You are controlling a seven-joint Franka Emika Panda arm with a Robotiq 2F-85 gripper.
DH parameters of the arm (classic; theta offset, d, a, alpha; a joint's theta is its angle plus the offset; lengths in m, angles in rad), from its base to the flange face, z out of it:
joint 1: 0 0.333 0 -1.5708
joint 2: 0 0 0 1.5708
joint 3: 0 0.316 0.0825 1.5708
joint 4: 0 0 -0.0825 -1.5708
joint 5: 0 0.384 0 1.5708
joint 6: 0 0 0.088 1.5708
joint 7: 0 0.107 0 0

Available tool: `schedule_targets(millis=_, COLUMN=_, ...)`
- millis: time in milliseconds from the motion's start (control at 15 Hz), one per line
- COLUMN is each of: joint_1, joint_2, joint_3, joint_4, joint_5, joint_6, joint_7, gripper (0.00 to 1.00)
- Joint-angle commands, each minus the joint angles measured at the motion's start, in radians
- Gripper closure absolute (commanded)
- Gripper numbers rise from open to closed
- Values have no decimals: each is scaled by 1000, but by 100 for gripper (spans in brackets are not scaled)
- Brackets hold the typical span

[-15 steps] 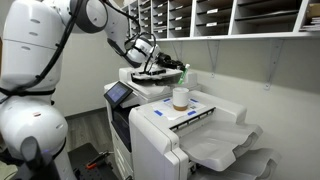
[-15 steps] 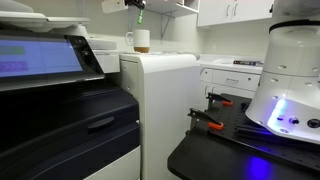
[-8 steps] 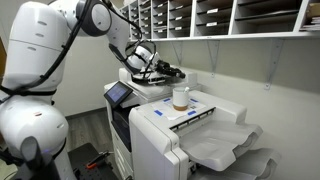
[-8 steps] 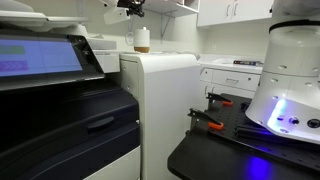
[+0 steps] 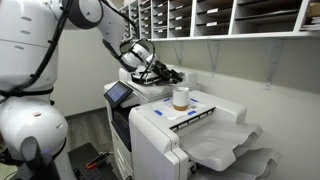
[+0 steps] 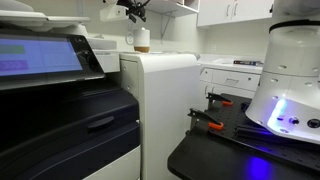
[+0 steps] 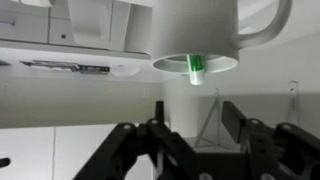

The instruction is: Pick the marker and put it in the cup

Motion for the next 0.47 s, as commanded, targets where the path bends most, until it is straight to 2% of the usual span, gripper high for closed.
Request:
schedule_targets(millis=0, joint_1=-35, joint_2=-190, joint_3=-18, joint_4=-149, joint_5=117, joint_6=172, joint_7=19, gripper=4)
schedule_targets(millis=200, joint_1=-63, joint_2=-350, joint_3=-59, joint_4=-260, joint_5=254, joint_6=283, joint_7=-25, gripper=0)
schedule_targets(millis=400, joint_1=-85, joint_2=-505, joint_3=-105, joint_4=-386, joint_5=292, joint_6=413, joint_7=-44, gripper=0)
